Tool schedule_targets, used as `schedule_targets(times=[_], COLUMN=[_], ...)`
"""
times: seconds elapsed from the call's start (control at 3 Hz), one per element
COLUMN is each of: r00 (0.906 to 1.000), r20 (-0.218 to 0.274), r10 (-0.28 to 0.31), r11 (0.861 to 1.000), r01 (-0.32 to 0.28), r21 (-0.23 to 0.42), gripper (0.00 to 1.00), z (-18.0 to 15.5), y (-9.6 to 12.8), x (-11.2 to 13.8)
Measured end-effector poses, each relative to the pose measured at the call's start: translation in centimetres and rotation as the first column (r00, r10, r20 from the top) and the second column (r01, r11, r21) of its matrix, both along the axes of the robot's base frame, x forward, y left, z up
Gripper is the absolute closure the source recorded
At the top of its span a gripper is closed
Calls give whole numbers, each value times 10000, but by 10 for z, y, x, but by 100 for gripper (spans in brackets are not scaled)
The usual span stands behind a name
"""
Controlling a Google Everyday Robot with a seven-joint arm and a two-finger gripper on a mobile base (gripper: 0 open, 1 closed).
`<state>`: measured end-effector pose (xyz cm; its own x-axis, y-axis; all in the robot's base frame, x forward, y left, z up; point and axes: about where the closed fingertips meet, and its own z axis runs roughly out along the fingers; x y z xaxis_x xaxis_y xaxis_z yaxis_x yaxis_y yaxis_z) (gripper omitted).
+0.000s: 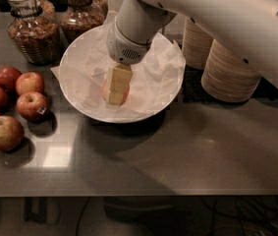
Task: Pick apple from white bowl
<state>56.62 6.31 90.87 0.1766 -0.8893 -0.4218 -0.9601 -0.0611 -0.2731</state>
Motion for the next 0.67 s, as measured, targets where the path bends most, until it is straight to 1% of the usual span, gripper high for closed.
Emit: schedule_targets(times=[0.67], r00=[9993], r20=[361], r10=[16], r11=[10000], r01=[-18], r21=[51], gripper=[0], z=[-12], y=[3], x=[7])
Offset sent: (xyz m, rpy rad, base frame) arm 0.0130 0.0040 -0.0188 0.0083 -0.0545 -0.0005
